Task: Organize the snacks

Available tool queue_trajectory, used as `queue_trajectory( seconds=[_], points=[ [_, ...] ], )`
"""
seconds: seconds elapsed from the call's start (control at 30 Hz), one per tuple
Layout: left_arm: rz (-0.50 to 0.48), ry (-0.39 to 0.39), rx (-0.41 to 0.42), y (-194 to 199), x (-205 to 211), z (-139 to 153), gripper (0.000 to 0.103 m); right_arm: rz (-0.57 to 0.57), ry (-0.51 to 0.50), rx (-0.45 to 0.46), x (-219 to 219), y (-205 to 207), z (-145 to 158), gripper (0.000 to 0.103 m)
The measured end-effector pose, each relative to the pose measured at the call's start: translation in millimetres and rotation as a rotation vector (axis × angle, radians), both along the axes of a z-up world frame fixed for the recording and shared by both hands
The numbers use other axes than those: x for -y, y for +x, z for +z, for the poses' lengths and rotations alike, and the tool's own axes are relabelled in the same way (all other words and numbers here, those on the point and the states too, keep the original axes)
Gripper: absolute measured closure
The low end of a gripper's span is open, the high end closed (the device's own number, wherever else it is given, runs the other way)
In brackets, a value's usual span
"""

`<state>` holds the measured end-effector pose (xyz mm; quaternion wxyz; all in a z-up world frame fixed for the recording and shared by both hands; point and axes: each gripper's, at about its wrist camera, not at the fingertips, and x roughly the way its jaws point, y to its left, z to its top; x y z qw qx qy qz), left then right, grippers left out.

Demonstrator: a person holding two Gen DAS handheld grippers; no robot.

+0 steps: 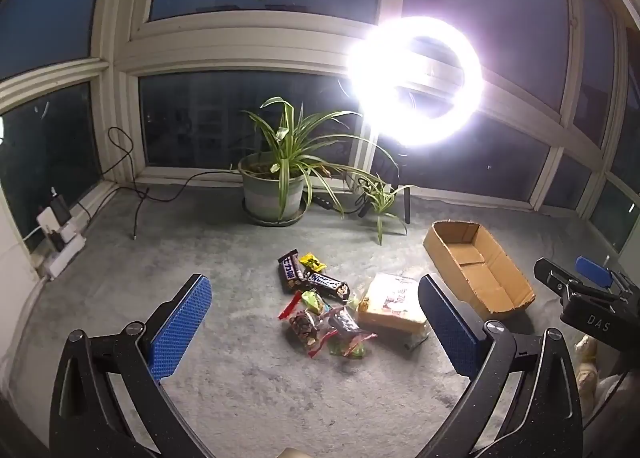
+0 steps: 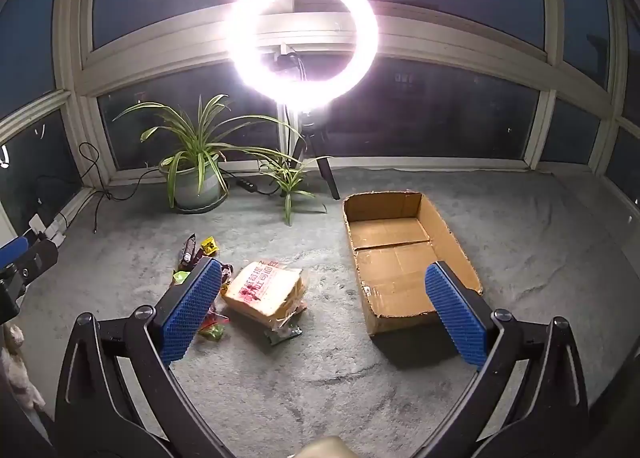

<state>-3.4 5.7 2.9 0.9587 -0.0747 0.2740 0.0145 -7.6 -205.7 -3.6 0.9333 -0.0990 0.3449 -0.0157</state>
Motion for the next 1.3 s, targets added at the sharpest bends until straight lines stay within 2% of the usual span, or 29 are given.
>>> queue_trajectory(
  seconds=[1.3],
  points=[
    [-0.020, -0.022, 0.002, 4.2, 2.9, -6.6, 0.001, -0.006, 0.001, -0.014, -4.9, 0.7, -5.8, 0.000]
  ],
)
